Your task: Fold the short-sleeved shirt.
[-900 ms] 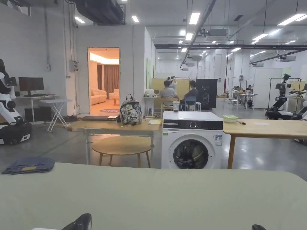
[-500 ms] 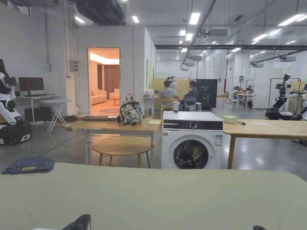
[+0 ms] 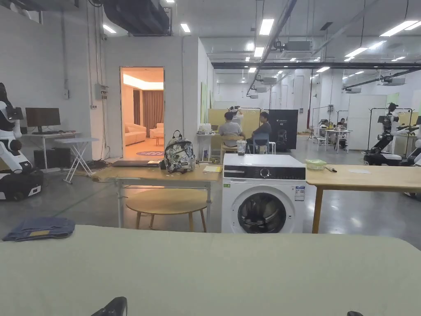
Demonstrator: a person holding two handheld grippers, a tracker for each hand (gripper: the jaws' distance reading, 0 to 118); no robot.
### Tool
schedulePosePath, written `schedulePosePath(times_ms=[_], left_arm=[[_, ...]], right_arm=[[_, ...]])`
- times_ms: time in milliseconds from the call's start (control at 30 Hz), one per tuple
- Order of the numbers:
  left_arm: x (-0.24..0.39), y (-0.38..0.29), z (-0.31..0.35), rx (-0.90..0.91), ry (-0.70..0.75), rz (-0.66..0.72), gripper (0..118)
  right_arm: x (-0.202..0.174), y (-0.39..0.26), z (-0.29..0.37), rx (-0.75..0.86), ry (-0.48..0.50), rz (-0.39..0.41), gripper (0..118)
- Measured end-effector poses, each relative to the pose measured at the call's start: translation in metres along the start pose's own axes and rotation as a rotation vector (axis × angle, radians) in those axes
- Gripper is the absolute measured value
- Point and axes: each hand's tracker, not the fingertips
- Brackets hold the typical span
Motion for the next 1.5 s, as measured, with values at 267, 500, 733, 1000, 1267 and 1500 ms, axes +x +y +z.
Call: schedulePosePath(times_ms=[267, 500, 733, 1000, 1267, 1500], left_arm=[[-0.007, 0.0, 0.001, -0.006, 0.013, -0.002, 0], [-0.041, -0.001, 0.017, -0.019, 0.07, 0.017, 0], [-0.081, -0.002, 0.041, -0.05, 0.216, -0.027, 0], [-0.122, -0.016, 0.053, -0.149, 0.183, 0.022, 1], [-0.21, -0.082, -0.007, -0.471, 0.16, 0.108, 73], [-0.266, -0.184, -0.119, -0.745, 0.09, 0.223, 73]], right_arm=[[-0.005, -0.001, -0.005, -0.002, 0.011, -0.007, 0], [-0.044, -0.008, -0.023, -0.009, 0.109, -0.059, 0], [-0.103, -0.016, -0.038, -0.042, 0.265, -0.066, 0], [-0.128, -0.023, -0.034, -0.044, 0.364, -0.019, 0], [-0.119, -0.044, -0.042, -0.089, 0.371, 0.029, 0], [-0.104, -0.074, -0.068, -0.203, 0.307, 0.057, 0]])
